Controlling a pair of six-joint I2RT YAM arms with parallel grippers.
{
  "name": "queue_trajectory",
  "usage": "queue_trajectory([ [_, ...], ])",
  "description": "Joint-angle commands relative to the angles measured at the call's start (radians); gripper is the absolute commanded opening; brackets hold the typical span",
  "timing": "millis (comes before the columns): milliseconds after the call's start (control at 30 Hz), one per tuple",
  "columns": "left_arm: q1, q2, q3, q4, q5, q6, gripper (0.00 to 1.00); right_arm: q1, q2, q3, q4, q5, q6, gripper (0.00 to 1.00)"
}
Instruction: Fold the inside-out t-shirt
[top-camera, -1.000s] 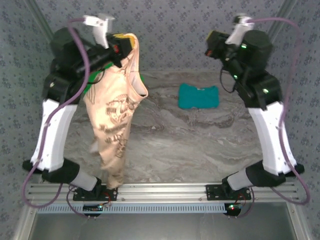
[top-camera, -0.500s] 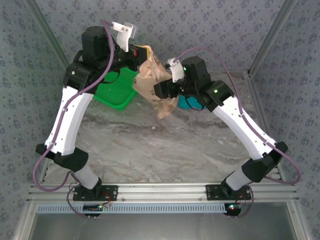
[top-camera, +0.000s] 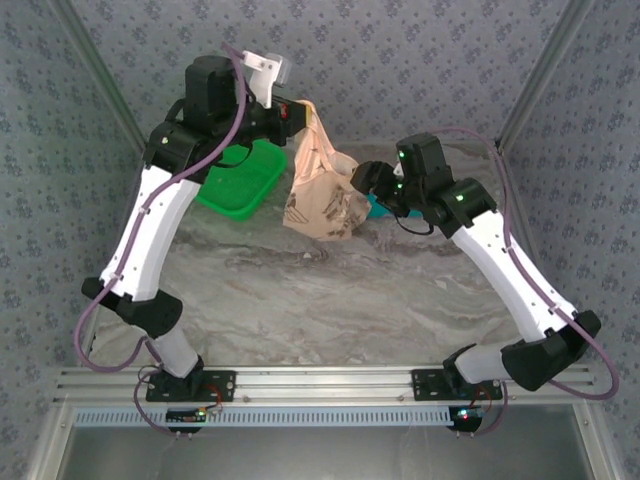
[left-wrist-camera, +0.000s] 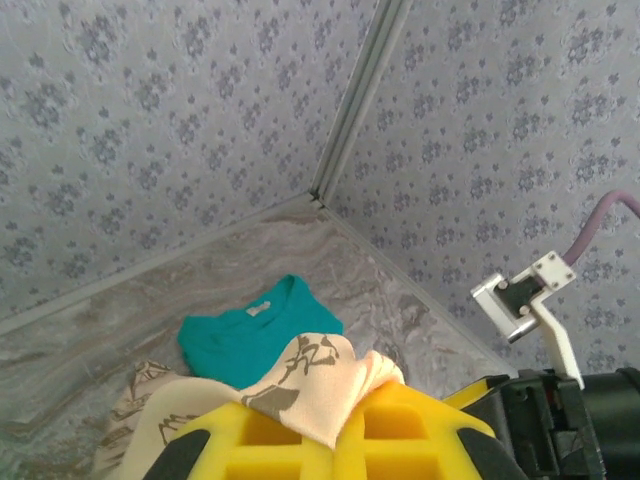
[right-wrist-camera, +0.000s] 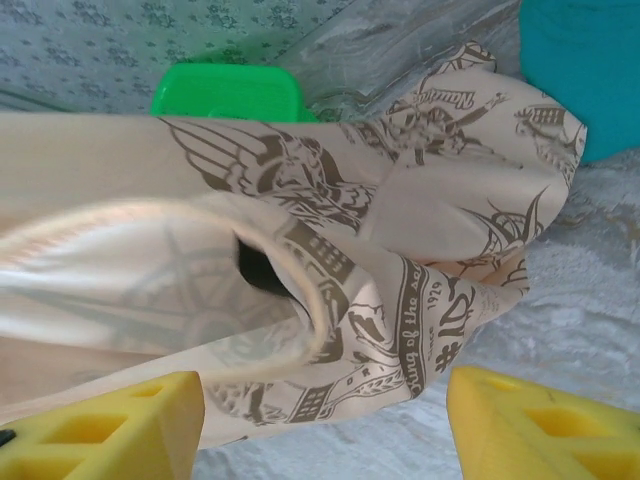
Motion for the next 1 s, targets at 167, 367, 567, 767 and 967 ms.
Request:
queue_trajectory([
  [167, -0.015, -0.019, -0.02, 0.002, 0.039, -0.004, 0.0, 0.057, 0.058, 0.009, -0.015, 0.001, 0.173, 0.65],
  [367, -0.016, -0.02, -0.025, 0.002, 0.05, -0.003, 0.0, 0.087, 0.115, 0.001, 0.025, 0.033, 0.223, 0.55],
  [567, -0.014, -0.029, -0.02, 0.007, 0.036, 0.015, 0.0, 0.085, 0.134, 0.049, -0.022, 0.135, 0.183, 0.0],
  [767, 0.025, -0.096, -0.008, -0.014, -0.013, 0.045, 0.0, 0.051, 0.07, 0.172, -0.146, 0.365, 0.015, 0.0],
  [967, 0.044, -0.227, -0.118, -0.009, -0.061, 0.025, 0.0, 0.101, -0.052, 0.249, -0.019, 0.461, -0.244, 0.0],
])
